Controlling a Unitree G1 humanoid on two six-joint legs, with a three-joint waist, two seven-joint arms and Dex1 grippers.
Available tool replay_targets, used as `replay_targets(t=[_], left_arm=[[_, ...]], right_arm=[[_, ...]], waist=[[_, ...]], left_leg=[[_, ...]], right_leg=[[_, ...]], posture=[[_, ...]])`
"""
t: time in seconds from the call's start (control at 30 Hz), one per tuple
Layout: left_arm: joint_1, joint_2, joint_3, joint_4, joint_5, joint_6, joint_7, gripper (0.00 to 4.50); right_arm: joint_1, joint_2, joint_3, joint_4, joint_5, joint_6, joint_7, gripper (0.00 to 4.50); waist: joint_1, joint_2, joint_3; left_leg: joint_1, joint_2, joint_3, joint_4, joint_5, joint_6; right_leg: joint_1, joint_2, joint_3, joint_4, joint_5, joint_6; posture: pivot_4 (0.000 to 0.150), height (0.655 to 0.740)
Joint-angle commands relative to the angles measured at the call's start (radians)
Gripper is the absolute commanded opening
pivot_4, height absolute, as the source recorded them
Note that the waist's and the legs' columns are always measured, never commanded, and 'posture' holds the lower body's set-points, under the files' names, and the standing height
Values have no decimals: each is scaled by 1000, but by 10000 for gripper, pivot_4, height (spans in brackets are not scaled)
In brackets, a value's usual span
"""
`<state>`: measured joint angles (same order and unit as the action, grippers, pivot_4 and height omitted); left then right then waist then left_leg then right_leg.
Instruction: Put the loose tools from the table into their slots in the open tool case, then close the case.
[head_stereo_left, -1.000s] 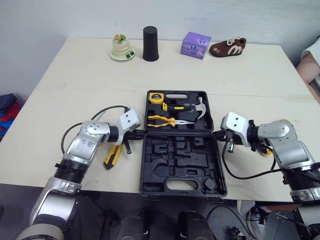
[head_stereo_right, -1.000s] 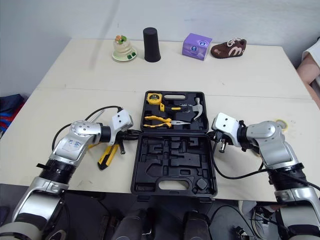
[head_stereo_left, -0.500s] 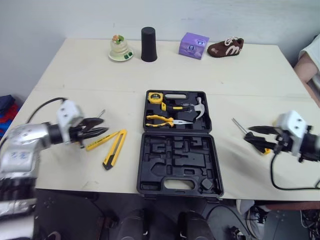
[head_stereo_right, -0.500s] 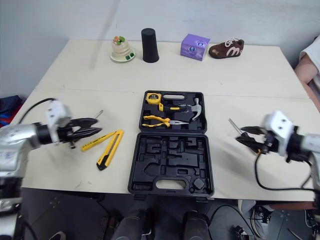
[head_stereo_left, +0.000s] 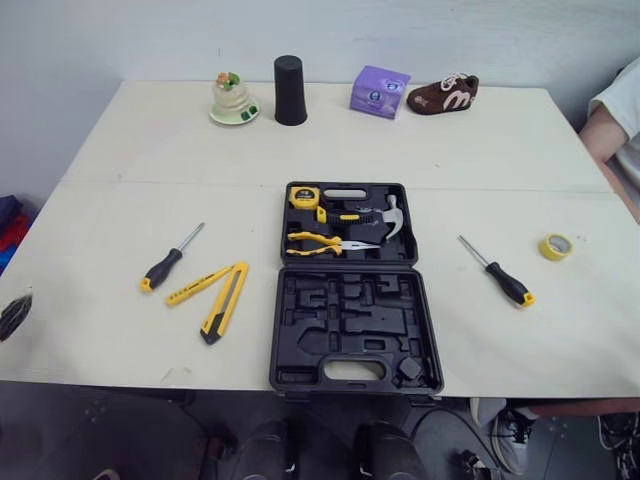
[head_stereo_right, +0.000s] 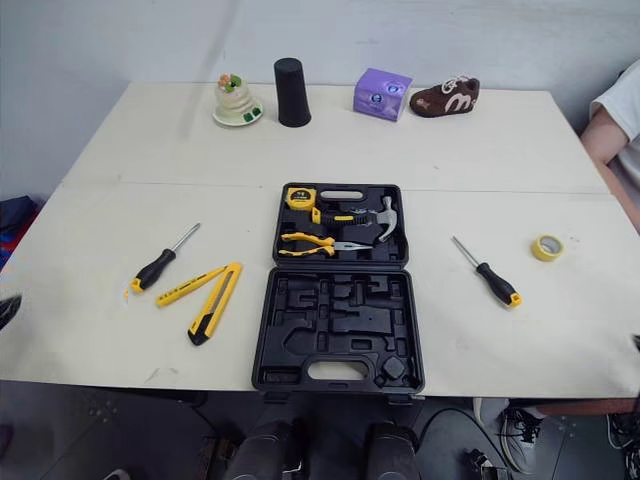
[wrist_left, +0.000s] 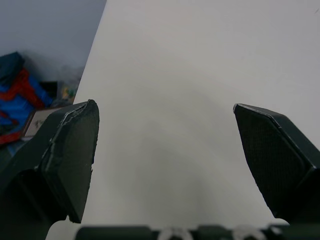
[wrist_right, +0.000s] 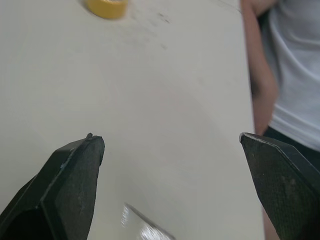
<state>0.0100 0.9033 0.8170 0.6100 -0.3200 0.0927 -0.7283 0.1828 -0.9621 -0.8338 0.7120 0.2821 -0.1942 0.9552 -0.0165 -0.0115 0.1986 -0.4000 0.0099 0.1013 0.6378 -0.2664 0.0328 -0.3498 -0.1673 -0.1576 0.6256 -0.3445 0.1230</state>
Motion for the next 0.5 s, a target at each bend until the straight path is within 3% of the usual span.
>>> replay_targets(t=[0.03, 0.17, 0.33, 0.5], left_arm=[[36, 27, 48, 23, 5, -44, 65, 44833], [44, 34, 13, 33, -7, -54, 45, 44833], [26, 25, -35, -36, -16, -41, 22, 44833], [43, 5, -100, -247, -70, 210, 19, 44833]], right_arm=[[23, -13, -34, 75, -5, -121, -66, 45000], [-16, 15, 22, 83, 23, -133, -61, 45000], [-91, 60, 92, -20, 85, -130, 16, 45000], [-153, 113, 157, -205, 227, 2, 166, 45000]], waist=[[-1, 0, 0], [-10, 0, 0], [-18, 0, -1], [-17, 0, 0]], left_leg=[[0, 0, 0, 0, 0, 0], [11, 1, 2, -7, -4, -7], [12, 5, 3, -8, -4, -11], [13, 6, 4, -8, -1, -7]], right_leg=[[0, 0, 0, 0, 0, 0], [7, -4, 2, -3, -1, 0], [6, -2, 3, -3, -2, -2], [6, -1, 6, 0, -2, -3]], posture=[[1500, 7400], [1500, 7400], [1500, 7400], [1500, 7400]])
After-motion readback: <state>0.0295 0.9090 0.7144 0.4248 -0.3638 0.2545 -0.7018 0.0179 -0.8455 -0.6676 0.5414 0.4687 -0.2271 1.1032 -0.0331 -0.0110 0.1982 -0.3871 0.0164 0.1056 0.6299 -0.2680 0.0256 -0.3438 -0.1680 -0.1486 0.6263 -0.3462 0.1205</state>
